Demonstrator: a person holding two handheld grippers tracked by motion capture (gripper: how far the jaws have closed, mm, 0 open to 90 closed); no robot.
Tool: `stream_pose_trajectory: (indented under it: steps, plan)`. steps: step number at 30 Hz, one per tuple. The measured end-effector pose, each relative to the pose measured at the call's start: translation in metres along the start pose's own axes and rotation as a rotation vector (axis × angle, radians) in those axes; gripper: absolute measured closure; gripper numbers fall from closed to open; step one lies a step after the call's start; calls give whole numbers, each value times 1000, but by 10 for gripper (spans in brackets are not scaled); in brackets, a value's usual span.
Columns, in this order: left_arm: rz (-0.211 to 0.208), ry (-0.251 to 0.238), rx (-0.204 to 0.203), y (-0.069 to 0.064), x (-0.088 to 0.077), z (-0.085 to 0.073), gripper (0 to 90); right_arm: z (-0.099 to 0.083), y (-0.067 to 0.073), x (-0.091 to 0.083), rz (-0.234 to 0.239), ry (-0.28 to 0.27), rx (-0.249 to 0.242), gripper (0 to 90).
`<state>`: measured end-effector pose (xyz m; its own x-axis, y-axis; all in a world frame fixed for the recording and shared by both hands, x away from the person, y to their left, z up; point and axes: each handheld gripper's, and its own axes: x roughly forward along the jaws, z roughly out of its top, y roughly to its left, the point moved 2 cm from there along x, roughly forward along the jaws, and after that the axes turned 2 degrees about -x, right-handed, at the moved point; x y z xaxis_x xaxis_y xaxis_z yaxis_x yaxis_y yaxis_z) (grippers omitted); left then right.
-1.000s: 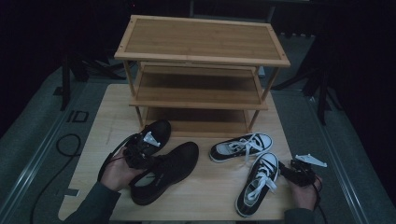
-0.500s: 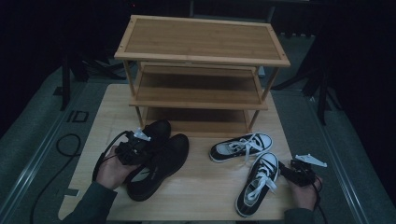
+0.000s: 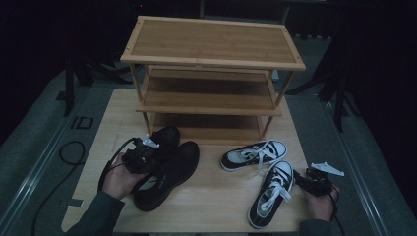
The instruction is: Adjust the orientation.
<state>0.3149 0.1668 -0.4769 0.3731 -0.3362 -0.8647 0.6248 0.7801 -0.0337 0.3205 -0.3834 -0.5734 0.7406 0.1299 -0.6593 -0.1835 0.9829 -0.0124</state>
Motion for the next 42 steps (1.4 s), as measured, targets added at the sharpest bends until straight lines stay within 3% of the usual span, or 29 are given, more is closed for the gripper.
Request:
stream_pose_trajectory:
  steps: [4,12,22,37,42]
  plan:
    - [-8,-8,-6,0,-4,0,774,0,0,0,0,-1,0,408]
    - [23,9,1,-1,-9,-2,638,0,0,0,0,0,1,408]
    - [42,0,12,-4,-14,-4,562,0,0,0,0,0,0,409]
    - [8,-4,38,-3,-24,-8,470,0,0,0,0,0,0,408]
    - [14,-11,32,-2,-27,-10,446,0,0,0,0,0,0,409]
